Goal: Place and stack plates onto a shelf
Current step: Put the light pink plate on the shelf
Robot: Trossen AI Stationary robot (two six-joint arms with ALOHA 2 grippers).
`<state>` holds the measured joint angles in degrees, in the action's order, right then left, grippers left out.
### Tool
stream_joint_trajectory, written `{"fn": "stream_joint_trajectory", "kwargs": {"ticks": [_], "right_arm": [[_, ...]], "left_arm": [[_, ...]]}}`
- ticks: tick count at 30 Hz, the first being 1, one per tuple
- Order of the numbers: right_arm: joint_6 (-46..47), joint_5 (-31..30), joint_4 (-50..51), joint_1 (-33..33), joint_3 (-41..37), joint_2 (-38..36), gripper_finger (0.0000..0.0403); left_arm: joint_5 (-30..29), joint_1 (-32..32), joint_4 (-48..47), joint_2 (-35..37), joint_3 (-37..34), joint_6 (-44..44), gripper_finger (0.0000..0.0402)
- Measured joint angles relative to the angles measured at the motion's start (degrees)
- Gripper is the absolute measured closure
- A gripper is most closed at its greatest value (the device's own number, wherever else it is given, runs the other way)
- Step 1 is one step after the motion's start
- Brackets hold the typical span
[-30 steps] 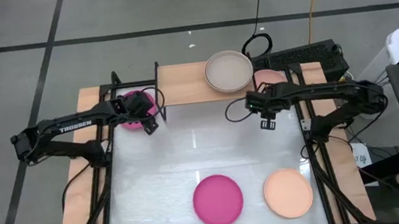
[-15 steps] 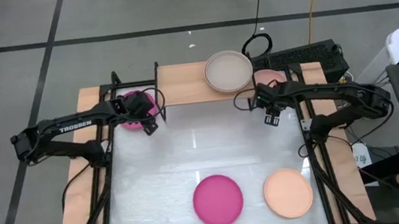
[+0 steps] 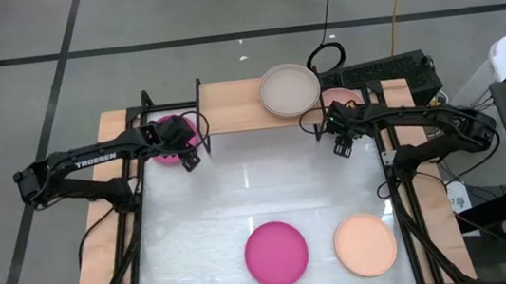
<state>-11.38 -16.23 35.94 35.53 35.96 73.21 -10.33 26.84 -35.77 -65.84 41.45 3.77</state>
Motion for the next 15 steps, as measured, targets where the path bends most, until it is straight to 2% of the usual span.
{"fn": "stream_joint_trajectory", "kwargs": {"ticks": [6, 13, 15], "right_arm": [[-0.3, 1.8, -4.0, 1.2, -2.5, 0.0, 0.0253], [-0.5, 3.3, -2.8, 1.2, -2.8, -0.2, 0.0378], [-0.4, 2.6, -2.9, 1.1, -2.8, -0.3, 0.0392]], "left_arm": [[0.0, 0.0, 0.0, 0.0, 0.0, 0.0, 0.0238], [0.0, 0.0, 0.0, 0.0, 0.0, -0.1, 0.0238], [0.0, 0.0, 0.0, 0.0, 0.0, -0.1, 0.0238]]}}
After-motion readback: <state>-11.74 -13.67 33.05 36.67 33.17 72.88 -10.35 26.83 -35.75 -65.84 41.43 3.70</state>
